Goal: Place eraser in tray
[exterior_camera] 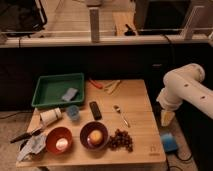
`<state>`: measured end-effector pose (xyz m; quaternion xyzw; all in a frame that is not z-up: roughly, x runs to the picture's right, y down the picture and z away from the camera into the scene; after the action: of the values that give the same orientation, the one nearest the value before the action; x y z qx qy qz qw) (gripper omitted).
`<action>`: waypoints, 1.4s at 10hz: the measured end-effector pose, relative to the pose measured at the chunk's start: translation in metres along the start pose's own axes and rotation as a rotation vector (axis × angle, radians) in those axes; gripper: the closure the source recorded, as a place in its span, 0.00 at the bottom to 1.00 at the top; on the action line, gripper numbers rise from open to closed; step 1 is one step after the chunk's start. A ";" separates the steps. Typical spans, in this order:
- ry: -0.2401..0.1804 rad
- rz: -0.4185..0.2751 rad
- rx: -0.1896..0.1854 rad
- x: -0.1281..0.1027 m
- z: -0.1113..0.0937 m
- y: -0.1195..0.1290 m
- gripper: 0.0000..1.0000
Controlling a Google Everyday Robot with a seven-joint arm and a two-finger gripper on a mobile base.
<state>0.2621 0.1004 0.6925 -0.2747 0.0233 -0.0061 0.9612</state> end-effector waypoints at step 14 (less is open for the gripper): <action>0.018 -0.268 0.083 -0.130 0.027 -0.047 0.20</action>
<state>0.1337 0.0776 0.7459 -0.2353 -0.0055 -0.1379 0.9621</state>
